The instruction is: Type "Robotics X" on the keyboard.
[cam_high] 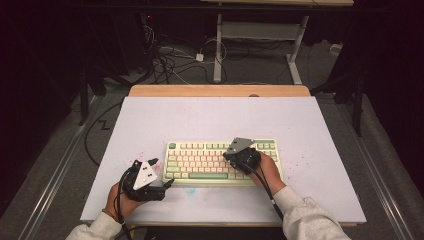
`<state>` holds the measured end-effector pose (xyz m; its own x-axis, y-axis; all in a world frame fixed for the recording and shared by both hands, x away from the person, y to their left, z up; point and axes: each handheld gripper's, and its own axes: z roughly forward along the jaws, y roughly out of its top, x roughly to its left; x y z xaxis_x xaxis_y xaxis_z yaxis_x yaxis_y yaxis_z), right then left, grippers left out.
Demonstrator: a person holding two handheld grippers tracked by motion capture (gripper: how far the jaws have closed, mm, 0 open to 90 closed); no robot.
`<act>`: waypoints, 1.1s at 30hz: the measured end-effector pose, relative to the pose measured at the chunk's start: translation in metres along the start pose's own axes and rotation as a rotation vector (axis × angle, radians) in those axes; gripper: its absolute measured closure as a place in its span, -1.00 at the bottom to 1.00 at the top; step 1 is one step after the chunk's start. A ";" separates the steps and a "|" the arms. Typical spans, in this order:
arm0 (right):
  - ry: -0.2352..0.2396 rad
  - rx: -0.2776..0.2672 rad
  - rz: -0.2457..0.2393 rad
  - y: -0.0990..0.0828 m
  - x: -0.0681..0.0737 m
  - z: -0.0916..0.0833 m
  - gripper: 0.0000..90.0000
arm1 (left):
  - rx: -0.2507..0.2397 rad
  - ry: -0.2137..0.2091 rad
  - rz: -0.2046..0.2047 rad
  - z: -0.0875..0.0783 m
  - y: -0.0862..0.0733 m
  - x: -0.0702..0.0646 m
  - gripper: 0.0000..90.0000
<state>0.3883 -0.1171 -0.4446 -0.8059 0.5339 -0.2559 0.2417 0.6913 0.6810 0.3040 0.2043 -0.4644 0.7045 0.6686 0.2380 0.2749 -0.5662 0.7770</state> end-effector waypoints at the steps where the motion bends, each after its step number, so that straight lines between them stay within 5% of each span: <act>1: 0.001 -0.014 0.003 0.000 0.000 -0.002 1.00 | 0.001 0.000 -0.001 0.000 0.000 0.000 -0.63; 17: -0.004 -0.183 0.037 -0.004 0.002 -0.040 0.86 | -0.009 -0.006 0.005 -0.001 0.001 0.001 -0.63; 33: -0.024 -0.217 0.045 -0.012 0.003 -0.062 0.67 | -0.006 0.018 -0.006 -0.004 0.001 0.004 -0.62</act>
<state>0.3498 -0.1544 -0.4112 -0.7833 0.5751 -0.2360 0.1536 0.5469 0.8230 0.3042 0.2080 -0.4607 0.6907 0.6808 0.2436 0.2753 -0.5591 0.7821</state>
